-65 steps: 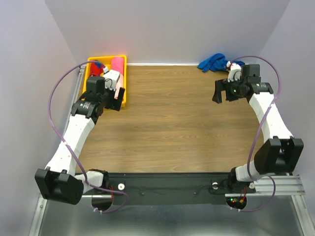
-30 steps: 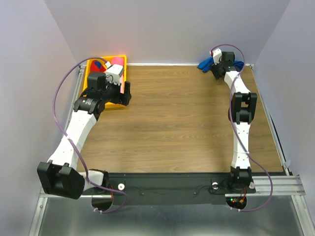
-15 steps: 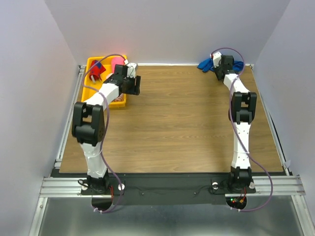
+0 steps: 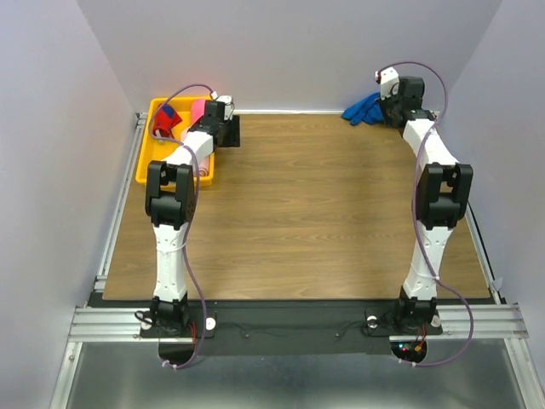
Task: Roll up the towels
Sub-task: Grab a towel with the right arm, then move the towel to the center of the board, then flatten the towel
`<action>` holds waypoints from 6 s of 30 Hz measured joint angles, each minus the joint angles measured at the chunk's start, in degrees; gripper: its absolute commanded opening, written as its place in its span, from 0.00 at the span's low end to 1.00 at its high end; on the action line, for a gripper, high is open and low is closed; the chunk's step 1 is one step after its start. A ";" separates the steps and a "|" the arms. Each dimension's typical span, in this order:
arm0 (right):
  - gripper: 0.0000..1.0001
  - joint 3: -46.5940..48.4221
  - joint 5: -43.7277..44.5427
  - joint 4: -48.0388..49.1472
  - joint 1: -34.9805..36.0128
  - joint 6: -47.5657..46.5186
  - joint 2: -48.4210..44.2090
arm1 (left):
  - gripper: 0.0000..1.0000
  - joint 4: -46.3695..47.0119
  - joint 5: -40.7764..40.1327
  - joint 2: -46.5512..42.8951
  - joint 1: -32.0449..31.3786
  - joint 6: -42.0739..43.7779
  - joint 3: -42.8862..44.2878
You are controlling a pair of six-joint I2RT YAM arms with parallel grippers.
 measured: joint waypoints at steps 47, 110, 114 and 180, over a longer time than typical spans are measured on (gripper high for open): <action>0.01 -9.81 -7.87 -2.29 0.15 -10.34 -9.70 | 0.98 -9.68 19.21 -5.42 7.82 5.29 8.55; 0.01 -31.67 -28.96 -31.78 15.89 2.58 -12.98 | 0.59 -1.44 22.51 -46.97 -27.34 30.25 -50.16; 0.00 -31.67 -28.92 -31.65 15.89 3.06 -12.98 | 0.59 -0.04 19.17 -44.04 -31.28 35.26 -50.16; 0.39 -31.06 -23.63 -35.50 -4.07 0.74 -13.66 | 0.00 -2.27 16.68 -39.23 -22.53 35.41 -45.20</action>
